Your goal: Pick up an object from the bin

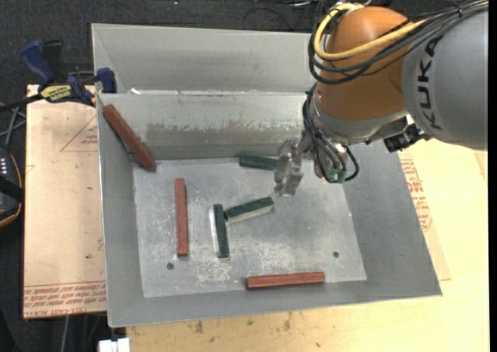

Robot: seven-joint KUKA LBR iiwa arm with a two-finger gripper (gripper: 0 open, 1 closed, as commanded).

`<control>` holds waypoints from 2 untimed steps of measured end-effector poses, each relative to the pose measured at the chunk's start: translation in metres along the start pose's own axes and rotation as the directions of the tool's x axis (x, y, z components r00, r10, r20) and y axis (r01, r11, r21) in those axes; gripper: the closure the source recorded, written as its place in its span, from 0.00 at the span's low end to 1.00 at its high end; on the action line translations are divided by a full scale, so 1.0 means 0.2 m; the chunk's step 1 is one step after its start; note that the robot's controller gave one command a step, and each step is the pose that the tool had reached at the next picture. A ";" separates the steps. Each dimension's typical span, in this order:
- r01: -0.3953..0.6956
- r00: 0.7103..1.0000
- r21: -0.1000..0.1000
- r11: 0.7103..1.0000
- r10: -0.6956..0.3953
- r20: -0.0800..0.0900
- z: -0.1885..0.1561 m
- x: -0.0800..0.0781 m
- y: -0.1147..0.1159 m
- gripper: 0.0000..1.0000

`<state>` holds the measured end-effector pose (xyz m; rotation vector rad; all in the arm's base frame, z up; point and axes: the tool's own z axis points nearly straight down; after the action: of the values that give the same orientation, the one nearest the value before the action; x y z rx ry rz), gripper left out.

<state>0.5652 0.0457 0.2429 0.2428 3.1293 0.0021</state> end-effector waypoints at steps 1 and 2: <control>0.000 1.000 0.000 1.000 0.000 0.000 0.00 0.00 0.00 0.00; 0.000 1.000 0.000 1.000 0.000 0.000 0.00 0.00 0.00 0.00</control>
Offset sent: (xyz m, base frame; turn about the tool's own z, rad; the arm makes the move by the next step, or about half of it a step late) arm 0.0000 0.0000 0.0000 0.0000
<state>0.5652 0.0457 0.2429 0.2425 3.1294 0.0018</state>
